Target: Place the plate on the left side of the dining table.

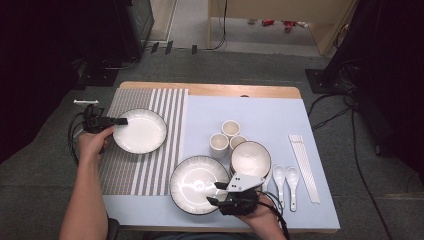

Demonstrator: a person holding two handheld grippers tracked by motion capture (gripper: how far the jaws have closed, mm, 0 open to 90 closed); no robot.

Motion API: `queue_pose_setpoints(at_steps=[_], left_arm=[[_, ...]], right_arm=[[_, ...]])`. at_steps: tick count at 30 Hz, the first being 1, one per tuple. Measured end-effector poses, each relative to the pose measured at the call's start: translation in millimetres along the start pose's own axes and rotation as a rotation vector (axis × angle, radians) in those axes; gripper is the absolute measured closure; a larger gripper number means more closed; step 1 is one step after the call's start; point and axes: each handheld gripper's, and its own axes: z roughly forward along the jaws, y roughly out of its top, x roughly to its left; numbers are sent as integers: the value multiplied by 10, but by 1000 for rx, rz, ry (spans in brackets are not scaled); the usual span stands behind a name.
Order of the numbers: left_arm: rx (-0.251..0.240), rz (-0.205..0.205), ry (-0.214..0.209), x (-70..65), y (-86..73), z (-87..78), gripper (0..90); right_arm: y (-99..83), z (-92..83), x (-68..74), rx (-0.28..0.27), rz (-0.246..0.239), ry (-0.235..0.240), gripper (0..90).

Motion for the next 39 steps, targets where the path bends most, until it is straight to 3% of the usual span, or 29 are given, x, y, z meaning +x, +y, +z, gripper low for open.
queue_pose_setpoints(at_steps=[6, 14, 25, 28, 39], left_arm=[[4, -6, 2, 44, -14, 16, 799], [7, 26, 27, 58, -35, 15, 792], [15, 63, 99, 87, -72, 36, 777], [6, 48, 78, 111, -80, 25, 771], [-6, 83, 74, 78, -95, 7, 706]], right_arm=[[6, -5, -8, -4, 3, -5, 469], [-1, 20, -4, 1, 5, -1, 469], [9, 12, -25, -8, 2, 2, 472], [9, 12, -23, -3, -3, 0, 472], [12, 14, -24, 1, -2, 2, 472]])
